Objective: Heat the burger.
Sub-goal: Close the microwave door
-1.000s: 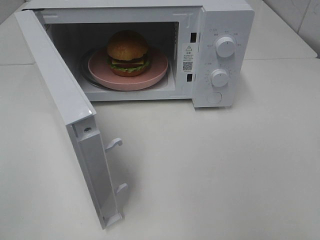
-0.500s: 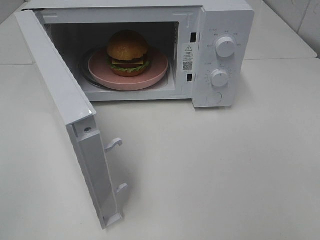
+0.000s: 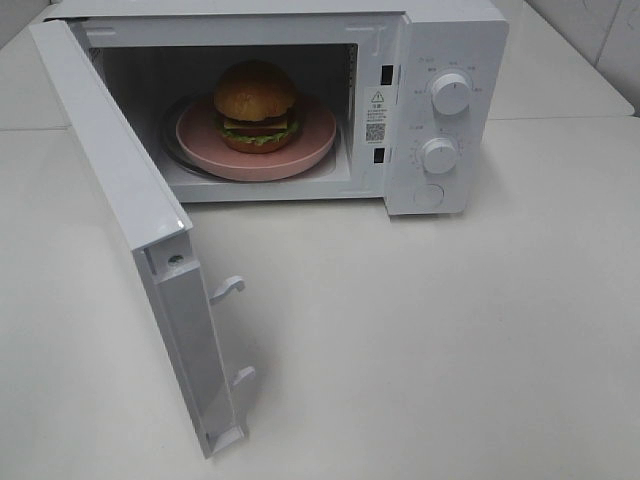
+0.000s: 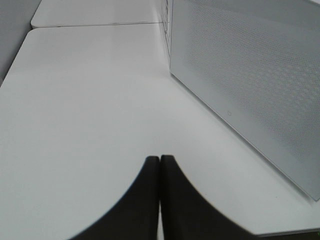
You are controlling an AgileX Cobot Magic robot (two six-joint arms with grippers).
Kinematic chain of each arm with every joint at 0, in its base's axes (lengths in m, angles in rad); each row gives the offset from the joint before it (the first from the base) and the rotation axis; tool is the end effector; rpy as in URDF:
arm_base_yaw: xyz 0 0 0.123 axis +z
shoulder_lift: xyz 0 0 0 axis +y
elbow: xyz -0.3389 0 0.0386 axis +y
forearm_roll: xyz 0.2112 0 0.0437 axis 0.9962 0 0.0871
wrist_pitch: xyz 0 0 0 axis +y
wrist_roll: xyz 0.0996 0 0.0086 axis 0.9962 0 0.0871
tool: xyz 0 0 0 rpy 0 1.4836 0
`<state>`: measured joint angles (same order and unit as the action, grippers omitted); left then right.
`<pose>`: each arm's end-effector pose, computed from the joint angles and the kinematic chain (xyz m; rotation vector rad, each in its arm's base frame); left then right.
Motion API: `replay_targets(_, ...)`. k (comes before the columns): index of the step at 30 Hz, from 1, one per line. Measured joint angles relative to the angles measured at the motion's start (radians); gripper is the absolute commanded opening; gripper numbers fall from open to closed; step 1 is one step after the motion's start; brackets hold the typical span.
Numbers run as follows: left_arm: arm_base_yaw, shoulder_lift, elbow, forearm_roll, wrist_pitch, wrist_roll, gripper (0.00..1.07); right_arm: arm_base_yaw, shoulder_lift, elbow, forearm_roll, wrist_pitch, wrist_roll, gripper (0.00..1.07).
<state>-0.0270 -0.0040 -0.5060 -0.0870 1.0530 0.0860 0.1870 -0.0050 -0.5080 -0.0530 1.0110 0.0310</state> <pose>-0.0867 -0.0052 0.2577 0.1184 2.0207 -0.0665 -0.0827 -0.0202 0.2617 -0.1531 1.9755 0.0788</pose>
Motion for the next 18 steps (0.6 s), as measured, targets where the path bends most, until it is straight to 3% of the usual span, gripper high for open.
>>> replay_targets(18,0.0,0.0,0.0,0.0,0.0,0.0,0.0,0.0,0.0,0.0,0.0,0.0,-0.001,0.62)
